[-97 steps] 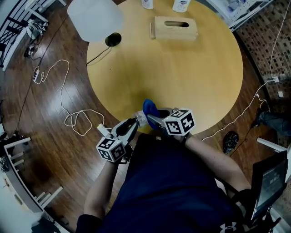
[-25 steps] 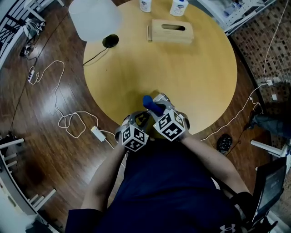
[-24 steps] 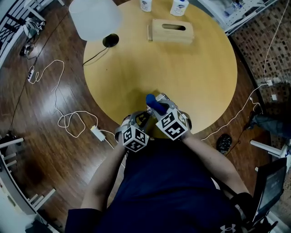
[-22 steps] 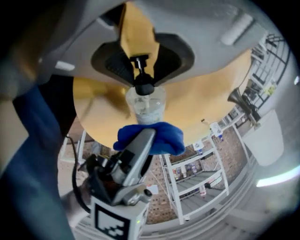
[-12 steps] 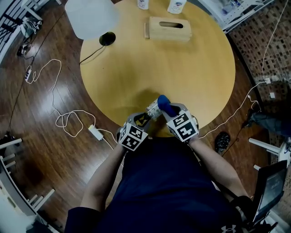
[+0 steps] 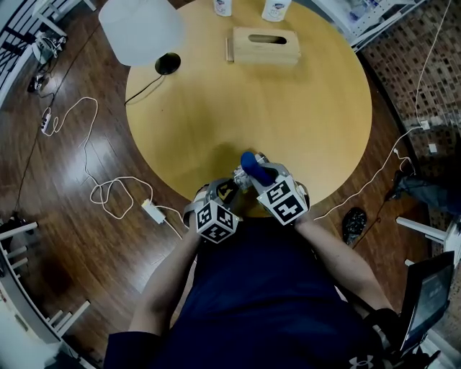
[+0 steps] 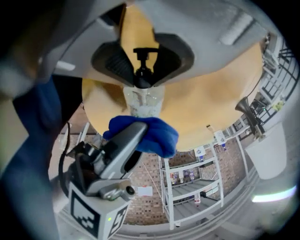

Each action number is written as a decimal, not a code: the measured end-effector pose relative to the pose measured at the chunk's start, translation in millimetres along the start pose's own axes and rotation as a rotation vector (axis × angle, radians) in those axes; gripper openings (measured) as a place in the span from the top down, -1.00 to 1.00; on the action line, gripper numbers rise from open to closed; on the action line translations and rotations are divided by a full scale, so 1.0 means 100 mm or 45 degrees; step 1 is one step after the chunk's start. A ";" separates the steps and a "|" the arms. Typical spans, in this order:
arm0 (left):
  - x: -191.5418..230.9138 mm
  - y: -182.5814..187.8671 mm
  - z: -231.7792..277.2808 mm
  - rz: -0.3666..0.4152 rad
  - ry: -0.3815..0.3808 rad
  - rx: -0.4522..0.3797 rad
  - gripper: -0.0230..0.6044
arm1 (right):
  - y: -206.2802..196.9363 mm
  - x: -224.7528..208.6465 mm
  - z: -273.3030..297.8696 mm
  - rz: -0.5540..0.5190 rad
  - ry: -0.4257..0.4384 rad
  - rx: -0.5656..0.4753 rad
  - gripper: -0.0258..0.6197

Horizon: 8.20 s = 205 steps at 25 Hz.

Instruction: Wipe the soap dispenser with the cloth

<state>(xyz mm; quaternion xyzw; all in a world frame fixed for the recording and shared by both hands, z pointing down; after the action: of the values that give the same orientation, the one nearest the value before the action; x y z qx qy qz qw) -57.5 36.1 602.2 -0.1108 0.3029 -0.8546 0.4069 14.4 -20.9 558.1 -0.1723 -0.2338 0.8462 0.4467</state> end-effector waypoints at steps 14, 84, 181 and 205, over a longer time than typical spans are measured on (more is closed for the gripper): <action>0.26 0.36 -0.27 0.234 0.052 0.077 0.52 | 0.16 0.03 -0.07 0.214 0.116 -0.134 0.63; -0.30 0.04 -0.05 0.167 -0.102 -0.017 0.51 | -0.07 0.37 -0.11 0.062 0.119 0.058 0.63; -0.24 0.05 0.09 0.677 0.124 -0.038 0.51 | -0.30 -0.33 -0.24 0.442 -0.107 0.089 0.63; -0.15 0.04 0.07 0.582 -0.013 -0.034 0.51 | -0.67 -0.76 -0.25 0.753 -0.256 0.097 0.63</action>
<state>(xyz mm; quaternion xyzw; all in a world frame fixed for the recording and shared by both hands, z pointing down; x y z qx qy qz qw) -42.0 42.3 605.9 -0.0490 0.3293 -0.7355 0.5901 113.0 -45.4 580.1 -0.1315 -0.1844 0.9604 0.1620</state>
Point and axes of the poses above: the fingertips, and each gripper's own axes: z forward along the fingers, x to its left, y out of its top, the point moved 4 cm from there along -z, backward along the fingers, and after that the axes turned 3 degrees about x, right-handed, at the moved point
